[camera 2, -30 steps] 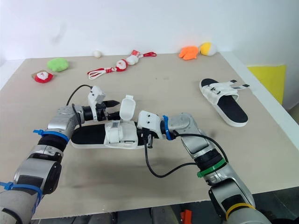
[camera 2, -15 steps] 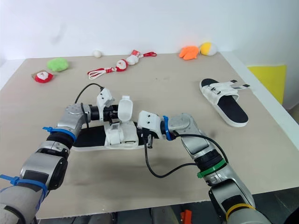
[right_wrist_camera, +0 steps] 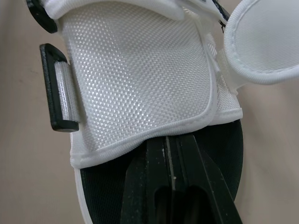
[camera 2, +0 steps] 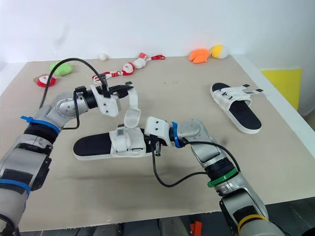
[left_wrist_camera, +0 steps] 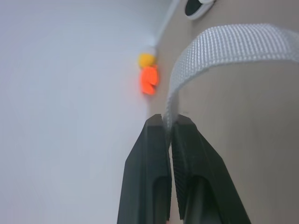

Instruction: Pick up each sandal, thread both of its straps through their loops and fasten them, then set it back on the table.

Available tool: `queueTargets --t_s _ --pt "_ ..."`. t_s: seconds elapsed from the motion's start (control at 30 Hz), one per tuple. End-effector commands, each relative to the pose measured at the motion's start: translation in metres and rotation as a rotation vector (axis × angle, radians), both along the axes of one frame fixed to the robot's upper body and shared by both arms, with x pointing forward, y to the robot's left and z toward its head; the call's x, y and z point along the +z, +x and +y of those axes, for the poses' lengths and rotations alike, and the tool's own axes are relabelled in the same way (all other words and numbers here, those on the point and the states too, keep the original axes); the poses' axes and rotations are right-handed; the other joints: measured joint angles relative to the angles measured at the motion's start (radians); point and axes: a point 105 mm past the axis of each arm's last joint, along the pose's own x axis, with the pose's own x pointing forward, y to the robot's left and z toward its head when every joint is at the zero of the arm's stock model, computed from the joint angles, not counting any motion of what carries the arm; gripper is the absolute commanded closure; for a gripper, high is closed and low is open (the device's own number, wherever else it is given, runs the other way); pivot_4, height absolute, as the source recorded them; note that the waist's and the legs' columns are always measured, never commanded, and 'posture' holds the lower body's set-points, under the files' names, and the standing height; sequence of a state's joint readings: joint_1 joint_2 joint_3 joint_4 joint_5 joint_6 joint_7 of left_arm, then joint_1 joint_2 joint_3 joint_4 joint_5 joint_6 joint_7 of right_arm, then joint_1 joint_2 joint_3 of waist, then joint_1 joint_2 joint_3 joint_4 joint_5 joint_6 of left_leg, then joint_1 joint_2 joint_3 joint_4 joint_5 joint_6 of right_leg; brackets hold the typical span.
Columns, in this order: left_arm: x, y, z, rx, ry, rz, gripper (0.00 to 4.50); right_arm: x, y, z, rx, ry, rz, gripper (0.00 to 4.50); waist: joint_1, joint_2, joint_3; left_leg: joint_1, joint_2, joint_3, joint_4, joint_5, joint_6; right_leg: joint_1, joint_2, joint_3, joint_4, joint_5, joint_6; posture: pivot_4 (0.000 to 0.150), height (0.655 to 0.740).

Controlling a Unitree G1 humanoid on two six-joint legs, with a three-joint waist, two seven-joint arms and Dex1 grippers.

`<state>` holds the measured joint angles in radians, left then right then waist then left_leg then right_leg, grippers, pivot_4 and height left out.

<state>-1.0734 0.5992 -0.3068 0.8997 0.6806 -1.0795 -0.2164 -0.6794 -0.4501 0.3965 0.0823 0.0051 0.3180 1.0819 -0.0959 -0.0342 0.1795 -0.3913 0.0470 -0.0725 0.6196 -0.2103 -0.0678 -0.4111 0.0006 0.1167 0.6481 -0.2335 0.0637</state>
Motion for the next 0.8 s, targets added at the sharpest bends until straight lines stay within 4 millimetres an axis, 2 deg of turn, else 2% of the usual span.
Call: queueTargets --t_s 0.03,0.17,0.47,0.57,0.77,0.8 --pt "0.023 -0.026 -0.014 -0.16 0.086 -0.29 4.29 -0.017 0.0 -0.002 -0.019 -0.051 0.041 4.5 0.0 0.0 0.0 0.0 0.0 0.0 0.0 0.0 0.0 0.0 0.0 0.0 0.0 0.0 0.0 0.15 0.74" --pt "0.026 -0.055 -0.024 -0.328 0.088 -0.509 4.29 -0.018 0.0 -0.002 -0.017 -0.051 0.04 4.5 0.001 0.0 0.0 0.0 0.0 0.0 0.0 0.0 0.0 0.0 0.0 0.0 0.0 0.0 0.001 0.15 0.74" --pt "-0.001 -0.104 -0.031 -0.623 0.056 -0.809 4.29 -0.017 0.001 -0.001 -0.008 -0.055 0.035 4.5 -0.001 0.0 0.0 0.001 0.0 0.001 0.0 0.0 0.0 0.0 -0.001 0.0 0.002 0.0 0.002 0.15 0.74" --pt "-0.009 -0.113 -0.025 -0.663 0.058 -0.91 4.29 -0.017 0.001 -0.001 -0.002 -0.06 0.034 4.5 0.0 0.0 0.0 0.002 0.0 0.002 0.001 0.0 0.0 0.001 -0.002 0.0 0.003 0.0 0.002 0.15 0.74" --pt "-0.008 -0.113 -0.018 -0.656 0.025 -0.985 4.29 -0.016 0.002 -0.002 0.003 -0.064 0.033 4.5 0.0 0.0 0.0 0.002 0.0 0.002 0.001 0.0 0.001 0.0 -0.002 0.0 0.003 0.0 0.002 0.15 0.74" --pt "-0.007 -0.113 -0.017 -0.654 0.02 -0.994 3.77 -0.016 0.002 -0.002 0.004 -0.065 0.032 4.5 0.0 0.0 0.0 0.002 0.0 0.002 0.001 0.0 0.001 0.0 -0.002 0.0 0.003 0.0 0.002 0.15 0.74"
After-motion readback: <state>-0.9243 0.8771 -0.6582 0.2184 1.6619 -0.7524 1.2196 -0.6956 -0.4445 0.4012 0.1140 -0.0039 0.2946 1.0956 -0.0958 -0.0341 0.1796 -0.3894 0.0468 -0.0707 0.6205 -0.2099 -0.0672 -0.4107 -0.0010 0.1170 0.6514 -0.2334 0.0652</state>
